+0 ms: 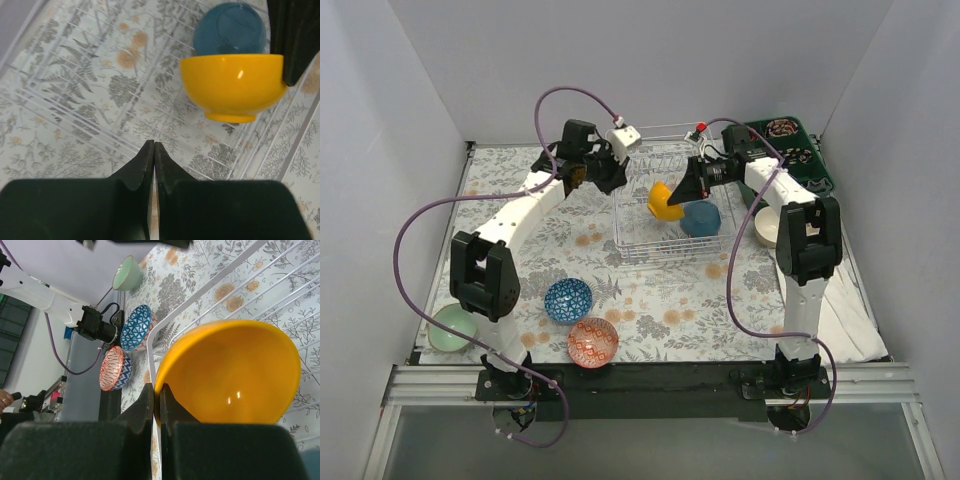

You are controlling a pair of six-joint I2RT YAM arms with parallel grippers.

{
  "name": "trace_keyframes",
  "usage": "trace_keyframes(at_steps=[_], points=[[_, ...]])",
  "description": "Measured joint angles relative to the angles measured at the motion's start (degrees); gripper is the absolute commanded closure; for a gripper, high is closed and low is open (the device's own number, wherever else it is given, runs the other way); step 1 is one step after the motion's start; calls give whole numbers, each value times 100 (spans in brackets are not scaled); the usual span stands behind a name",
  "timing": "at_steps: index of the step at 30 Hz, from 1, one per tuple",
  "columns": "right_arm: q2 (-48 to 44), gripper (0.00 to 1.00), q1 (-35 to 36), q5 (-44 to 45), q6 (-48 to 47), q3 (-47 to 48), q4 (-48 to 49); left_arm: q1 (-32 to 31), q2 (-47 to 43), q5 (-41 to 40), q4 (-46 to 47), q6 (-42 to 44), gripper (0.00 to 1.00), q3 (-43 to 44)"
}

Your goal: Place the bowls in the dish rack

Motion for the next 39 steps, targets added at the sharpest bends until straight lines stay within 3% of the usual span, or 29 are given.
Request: trace_keyframes(at_steps=[8,23,33,36,37,39], points=[[385,99,33,-210,610,20,577,-483,109,20,55,407,100,-782],[660,99,-94,446,953,-260,820,-778,815,-90,428,448,100,-804],[656,99,-138,426,1045,-378,887,-966,940,-101,520,407,100,-804],[656,93,-160,442,1047,-382,887,-984,981,-92,586,385,100,-802],[649,84,-166,446,1047,-391,890,-984,999,-92,603,378,100,-802],[627,81,-175,481,1047,-411,879,-997,1032,-92,619,352,100,-802]])
